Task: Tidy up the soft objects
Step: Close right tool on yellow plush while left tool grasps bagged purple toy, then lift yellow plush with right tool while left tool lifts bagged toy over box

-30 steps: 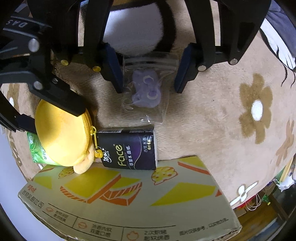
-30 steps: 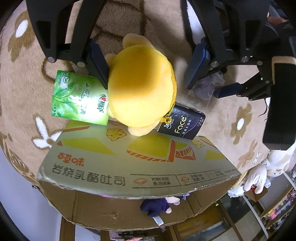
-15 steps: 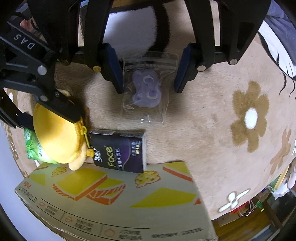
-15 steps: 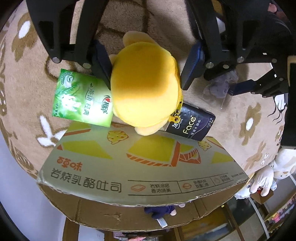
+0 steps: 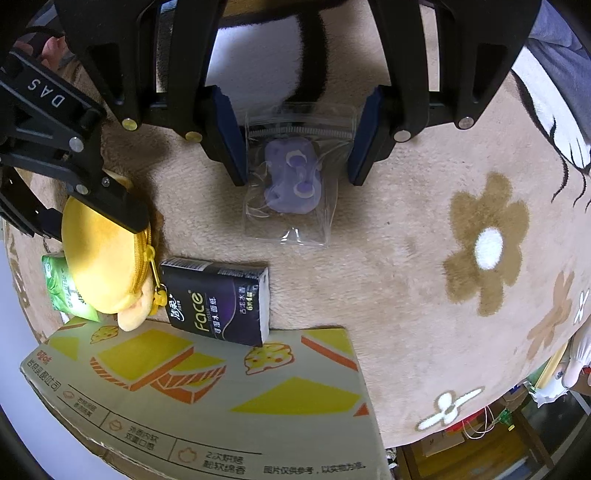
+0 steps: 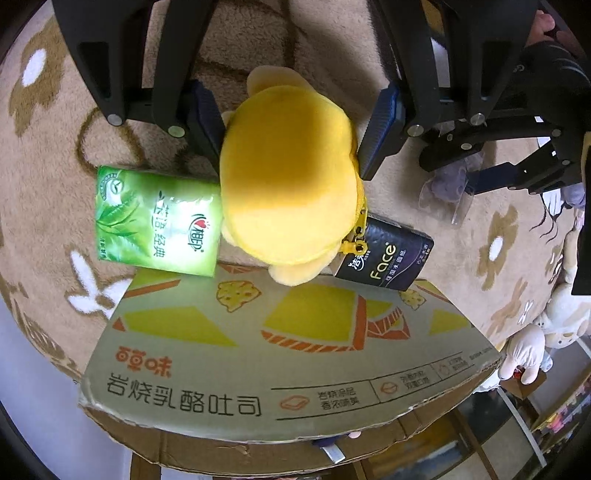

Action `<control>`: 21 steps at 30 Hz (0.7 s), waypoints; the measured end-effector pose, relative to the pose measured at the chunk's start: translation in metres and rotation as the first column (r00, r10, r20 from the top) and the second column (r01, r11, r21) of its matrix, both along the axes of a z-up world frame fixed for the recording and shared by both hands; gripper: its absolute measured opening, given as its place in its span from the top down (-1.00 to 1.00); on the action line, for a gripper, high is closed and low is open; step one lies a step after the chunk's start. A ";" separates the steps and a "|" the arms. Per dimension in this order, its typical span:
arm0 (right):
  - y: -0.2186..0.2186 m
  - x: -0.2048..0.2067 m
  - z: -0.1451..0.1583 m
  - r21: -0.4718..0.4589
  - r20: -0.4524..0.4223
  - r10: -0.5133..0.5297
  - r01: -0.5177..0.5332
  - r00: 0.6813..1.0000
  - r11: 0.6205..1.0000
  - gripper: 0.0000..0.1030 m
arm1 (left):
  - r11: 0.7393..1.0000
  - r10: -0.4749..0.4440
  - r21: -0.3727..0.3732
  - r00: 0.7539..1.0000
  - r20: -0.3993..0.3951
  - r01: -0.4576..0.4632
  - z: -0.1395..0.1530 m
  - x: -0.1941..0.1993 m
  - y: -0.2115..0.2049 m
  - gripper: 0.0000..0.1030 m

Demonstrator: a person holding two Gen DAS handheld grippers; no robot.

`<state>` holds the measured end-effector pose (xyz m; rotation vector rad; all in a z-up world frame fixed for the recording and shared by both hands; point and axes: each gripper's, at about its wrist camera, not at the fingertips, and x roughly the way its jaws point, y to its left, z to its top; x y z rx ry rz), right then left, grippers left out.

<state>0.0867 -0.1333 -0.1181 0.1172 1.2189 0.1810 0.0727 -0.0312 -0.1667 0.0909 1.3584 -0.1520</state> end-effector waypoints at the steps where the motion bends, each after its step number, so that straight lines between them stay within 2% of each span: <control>1: 0.000 0.000 0.000 0.003 -0.001 0.002 -0.002 1.000 1.000 -0.46 | 1.000 0.002 -0.001 1.000 -0.001 -0.002 -0.001 0.001 -0.002 -0.05; 6: 0.006 0.001 -0.004 -0.006 0.002 0.009 -0.009 1.000 1.000 -0.54 | 1.000 0.006 -0.001 1.000 -0.003 -0.006 -0.003 0.002 -0.001 -0.05; 13: 0.001 0.006 -0.009 0.048 -0.016 -0.018 0.019 1.000 0.999 -0.62 | 1.000 0.020 -0.015 1.000 -0.004 -0.020 -0.002 0.005 0.006 -0.05; 21: 0.006 0.006 -0.009 0.003 -0.007 -0.016 0.016 1.000 1.000 -0.40 | 1.000 0.018 -0.012 1.000 0.001 -0.018 -0.001 0.003 0.004 -0.05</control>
